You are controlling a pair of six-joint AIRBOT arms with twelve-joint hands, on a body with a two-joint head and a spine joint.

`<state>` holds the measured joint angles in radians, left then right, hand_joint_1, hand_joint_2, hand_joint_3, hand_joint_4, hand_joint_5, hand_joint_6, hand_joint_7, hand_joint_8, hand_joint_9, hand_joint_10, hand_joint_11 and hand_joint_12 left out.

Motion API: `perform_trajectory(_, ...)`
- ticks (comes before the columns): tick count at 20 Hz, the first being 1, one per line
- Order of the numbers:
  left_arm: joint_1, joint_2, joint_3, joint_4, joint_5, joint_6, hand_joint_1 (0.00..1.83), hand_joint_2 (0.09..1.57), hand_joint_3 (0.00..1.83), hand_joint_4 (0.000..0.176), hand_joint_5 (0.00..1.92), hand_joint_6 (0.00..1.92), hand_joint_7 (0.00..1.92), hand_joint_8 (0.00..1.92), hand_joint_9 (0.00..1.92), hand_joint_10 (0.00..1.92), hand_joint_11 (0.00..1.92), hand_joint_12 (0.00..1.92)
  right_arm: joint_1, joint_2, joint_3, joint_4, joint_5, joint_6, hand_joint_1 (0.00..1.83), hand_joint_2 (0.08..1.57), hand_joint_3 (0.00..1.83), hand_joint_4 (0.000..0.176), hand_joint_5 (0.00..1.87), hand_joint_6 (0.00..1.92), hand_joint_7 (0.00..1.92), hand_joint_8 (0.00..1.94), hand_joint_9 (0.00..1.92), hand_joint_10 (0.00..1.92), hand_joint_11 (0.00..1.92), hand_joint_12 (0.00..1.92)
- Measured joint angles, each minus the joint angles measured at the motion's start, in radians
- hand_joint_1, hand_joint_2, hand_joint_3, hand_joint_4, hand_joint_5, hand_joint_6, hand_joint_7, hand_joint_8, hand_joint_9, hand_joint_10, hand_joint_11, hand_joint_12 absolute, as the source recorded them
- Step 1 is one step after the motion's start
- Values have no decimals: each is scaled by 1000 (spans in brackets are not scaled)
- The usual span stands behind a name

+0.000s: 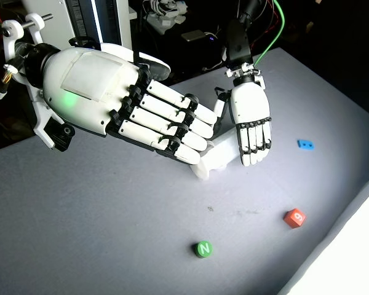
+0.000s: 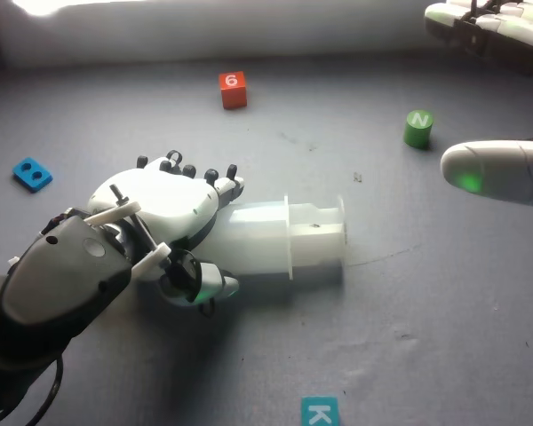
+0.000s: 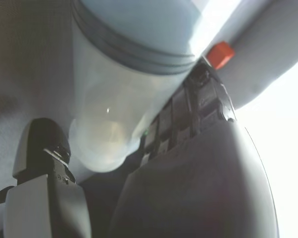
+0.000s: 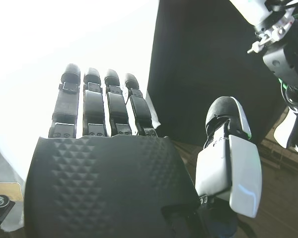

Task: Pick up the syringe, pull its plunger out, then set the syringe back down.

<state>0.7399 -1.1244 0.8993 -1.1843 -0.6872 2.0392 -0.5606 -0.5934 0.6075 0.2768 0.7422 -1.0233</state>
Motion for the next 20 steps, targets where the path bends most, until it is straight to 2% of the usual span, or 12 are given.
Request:
perform_trajectory(2, 1, -8, 5, 9, -10, -2, 975, 1139, 0, 0, 540, 19, 619, 10, 609, 18, 149, 839, 0, 0, 0, 0, 1, 0, 40, 1086, 2, 0, 85, 0, 73, 3, 49, 3, 0, 151)
perform_trajectory(4, 3, -13, 11, 21, -17, -6, 943, 1215, 6, 0, 635, 18, 719, 13, 685, 23, 208, 833, 0, 0, 0, 0, 0, 0, 39, 1099, 3, 0, 50, 0, 26, 1, 2, 0, 0, 13)
perform_trajectory(6, 15, -14, 11, 35, -30, -14, 1002, 1216, 1, 0, 760, 13, 888, 18, 842, 42, 360, 859, 0, 0, 0, -1, 1, 0, 51, 1094, 0, 0, 56, 3, 30, 3, 4, 1, 4, 2)
perform_trajectory(7, 16, -19, 13, 42, -38, -13, 1185, 1183, 0, 0, 770, 915, 984, 865, 980, 85, 459, 959, 0, 0, 0, 0, 0, 0, 48, 1094, 0, 0, 72, 8, 42, 8, 12, 4, 15, 7)
perform_trajectory(8, 17, -21, 14, 46, -43, -18, 1222, 1160, 0, 0, 806, 1038, 993, 1078, 1068, 121, 527, 990, 0, 0, 0, 0, 1, 0, 66, 1088, 0, 0, 87, 12, 57, 11, 25, 9, 28, 14)
perform_trajectory(9, 19, -21, 15, 50, -47, -16, 1236, 1130, 0, 0, 933, 892, 995, 1124, 1151, 167, 625, 1023, 0, 0, 0, 0, 1, 0, 70, 1089, 0, 0, 98, 16, 71, 16, 35, 12, 33, 17)
perform_trajectory(10, 24, -24, 16, 45, -50, -19, 1234, 1112, 0, 0, 998, 841, 997, 1099, 1180, 206, 670, 1051, 0, 0, 0, 0, 1, 0, 71, 1091, 0, 0, 96, 14, 78, 17, 43, 15, 30, 16)
perform_trajectory(13, 25, -26, 16, 40, -52, -21, 1225, 1113, 0, 2, 995, 909, 980, 1075, 1055, 536, 638, 1112, 0, -1, 0, 0, 1, 0, 55, 1096, 2, 0, 79, 2, 62, 3, 26, 3, 4, 6)
perform_trajectory(14, 25, -26, 16, 40, -52, -21, 1229, 1111, 1, 0, 1003, 875, 981, 1097, 1026, 622, 642, 1118, 0, -1, 0, 0, -1, 0, 63, 1095, 1, 0, 98, 9, 81, 10, 44, 9, 25, 15)
perform_trajectory(16, 25, -26, 16, 40, -51, -21, 1234, 1138, 0, 0, 978, 839, 920, 1268, 916, 825, 610, 1171, -6, -2, 0, 0, -10, 0, 62, 1102, 4, 0, 87, 2, 64, 2, 33, 2, 16, 15)
perform_trajectory(18, 25, -26, 16, 35, -51, -22, 1229, 1150, 2, 0, 953, 871, 897, 1309, 868, 857, 574, 1173, -6, -3, 0, 0, -26, 6, 60, 1102, 2, 0, 74, 0, 47, 0, 14, 0, 3, 11)
perform_trajectory(20, 25, -26, 14, 35, -50, -21, 1237, 1140, 1, 0, 985, 815, 907, 1300, 888, 817, 592, 1148, -6, -3, 0, -1, -26, 44, 64, 1103, 2, 0, 81, 3, 60, 5, 29, 6, 12, 17)
